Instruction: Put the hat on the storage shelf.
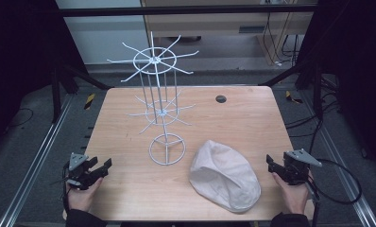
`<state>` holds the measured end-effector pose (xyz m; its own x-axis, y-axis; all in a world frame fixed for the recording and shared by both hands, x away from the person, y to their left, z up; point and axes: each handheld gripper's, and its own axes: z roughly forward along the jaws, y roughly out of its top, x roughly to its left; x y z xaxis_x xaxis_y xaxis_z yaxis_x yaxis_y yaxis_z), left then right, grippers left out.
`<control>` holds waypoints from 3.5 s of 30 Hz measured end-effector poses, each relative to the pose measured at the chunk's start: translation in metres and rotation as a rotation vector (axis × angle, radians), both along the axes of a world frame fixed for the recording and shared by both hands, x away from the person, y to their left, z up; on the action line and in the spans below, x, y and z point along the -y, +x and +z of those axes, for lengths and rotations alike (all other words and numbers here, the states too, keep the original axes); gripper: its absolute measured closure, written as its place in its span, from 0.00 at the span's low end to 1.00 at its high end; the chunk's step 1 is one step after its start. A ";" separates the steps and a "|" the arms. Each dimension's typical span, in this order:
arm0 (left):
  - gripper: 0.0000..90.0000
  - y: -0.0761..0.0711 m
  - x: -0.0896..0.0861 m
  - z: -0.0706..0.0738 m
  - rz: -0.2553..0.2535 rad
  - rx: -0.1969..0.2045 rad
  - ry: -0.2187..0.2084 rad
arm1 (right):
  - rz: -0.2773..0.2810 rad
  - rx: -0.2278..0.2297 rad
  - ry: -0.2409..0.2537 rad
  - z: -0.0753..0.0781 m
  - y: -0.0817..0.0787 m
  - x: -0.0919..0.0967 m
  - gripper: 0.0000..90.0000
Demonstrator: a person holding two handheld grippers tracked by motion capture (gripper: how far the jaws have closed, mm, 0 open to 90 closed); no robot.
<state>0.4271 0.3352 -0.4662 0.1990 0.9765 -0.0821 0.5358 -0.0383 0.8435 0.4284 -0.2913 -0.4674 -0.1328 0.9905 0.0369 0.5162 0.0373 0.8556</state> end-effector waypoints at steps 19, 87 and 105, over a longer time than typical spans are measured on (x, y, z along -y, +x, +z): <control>0.50 -0.004 0.004 0.002 -0.017 0.012 0.025 | 0.106 0.016 0.045 0.025 -0.016 -0.006 0.45; 0.48 0.000 0.012 -0.002 -0.078 -0.026 0.073 | 0.556 -0.088 -0.120 0.091 -0.039 -0.127 0.40; 0.48 0.000 0.012 -0.002 -0.075 -0.020 0.085 | 0.613 -0.200 -0.177 0.070 -0.028 -0.144 0.53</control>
